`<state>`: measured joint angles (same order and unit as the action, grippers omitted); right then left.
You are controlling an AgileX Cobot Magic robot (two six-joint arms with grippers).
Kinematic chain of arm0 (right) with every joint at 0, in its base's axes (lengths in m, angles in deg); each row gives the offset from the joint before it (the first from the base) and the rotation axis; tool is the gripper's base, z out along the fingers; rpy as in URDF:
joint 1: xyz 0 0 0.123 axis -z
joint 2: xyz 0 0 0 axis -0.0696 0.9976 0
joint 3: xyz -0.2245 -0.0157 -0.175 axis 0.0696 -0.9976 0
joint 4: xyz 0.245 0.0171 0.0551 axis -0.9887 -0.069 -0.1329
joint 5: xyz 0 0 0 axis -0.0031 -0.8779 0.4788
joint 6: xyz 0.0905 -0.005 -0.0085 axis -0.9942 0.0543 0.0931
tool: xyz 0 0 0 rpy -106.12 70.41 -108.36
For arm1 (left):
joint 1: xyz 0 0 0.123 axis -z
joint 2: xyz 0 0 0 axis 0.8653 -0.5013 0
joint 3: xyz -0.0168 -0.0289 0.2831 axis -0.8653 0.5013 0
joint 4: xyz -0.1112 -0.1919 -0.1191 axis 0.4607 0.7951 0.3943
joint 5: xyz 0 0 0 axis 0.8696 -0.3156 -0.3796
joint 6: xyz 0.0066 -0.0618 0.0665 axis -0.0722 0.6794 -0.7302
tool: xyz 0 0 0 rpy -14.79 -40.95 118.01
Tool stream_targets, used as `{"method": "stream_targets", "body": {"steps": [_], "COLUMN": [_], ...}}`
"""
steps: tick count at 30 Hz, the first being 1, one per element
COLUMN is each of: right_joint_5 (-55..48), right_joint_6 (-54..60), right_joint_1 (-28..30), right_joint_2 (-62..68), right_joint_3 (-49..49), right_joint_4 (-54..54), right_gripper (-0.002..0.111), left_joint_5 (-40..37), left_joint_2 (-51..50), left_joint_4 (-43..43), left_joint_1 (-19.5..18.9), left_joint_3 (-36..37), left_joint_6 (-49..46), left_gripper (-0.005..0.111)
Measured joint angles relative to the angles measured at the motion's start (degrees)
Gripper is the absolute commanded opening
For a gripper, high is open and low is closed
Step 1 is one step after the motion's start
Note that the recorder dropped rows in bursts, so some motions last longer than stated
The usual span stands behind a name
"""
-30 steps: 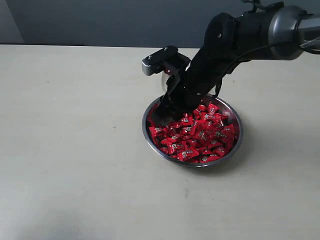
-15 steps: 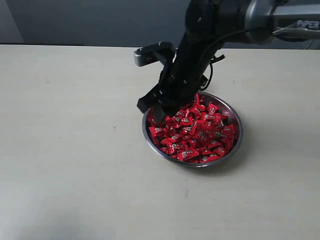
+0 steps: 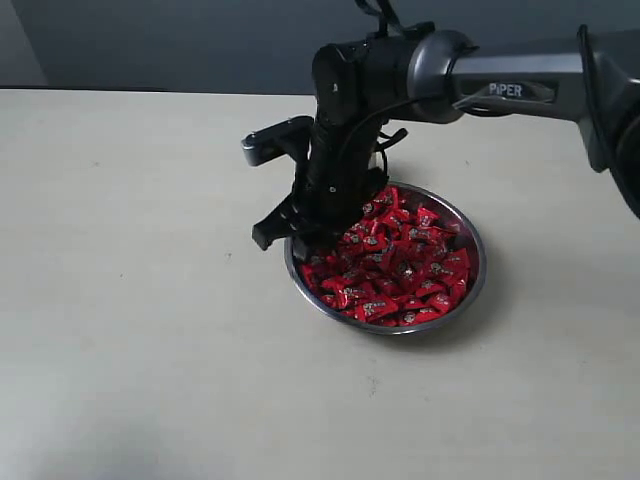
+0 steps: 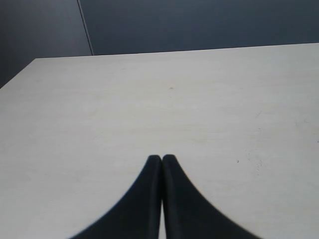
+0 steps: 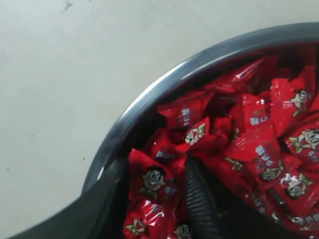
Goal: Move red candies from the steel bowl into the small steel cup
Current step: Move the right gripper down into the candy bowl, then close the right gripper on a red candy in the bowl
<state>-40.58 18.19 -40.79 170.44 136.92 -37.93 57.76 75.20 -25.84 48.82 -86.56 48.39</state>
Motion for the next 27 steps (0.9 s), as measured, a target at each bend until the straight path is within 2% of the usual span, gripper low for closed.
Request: {"method": "stream_targets", "body": {"steps": [27], "right_joint_5": [-3.6], "right_joint_6": [-0.4], "right_joint_1": [0.0], "right_joint_2": [3.6], "right_joint_3": [0.8], "right_joint_4": [1.3], "right_gripper": [0.037], "left_joint_5": [0.0], "left_joint_2": [0.0], "left_joint_4": [0.0], "left_joint_1": [0.0], "left_joint_3": [0.0], "left_joint_6": [0.0], "left_gripper": [0.0]}}
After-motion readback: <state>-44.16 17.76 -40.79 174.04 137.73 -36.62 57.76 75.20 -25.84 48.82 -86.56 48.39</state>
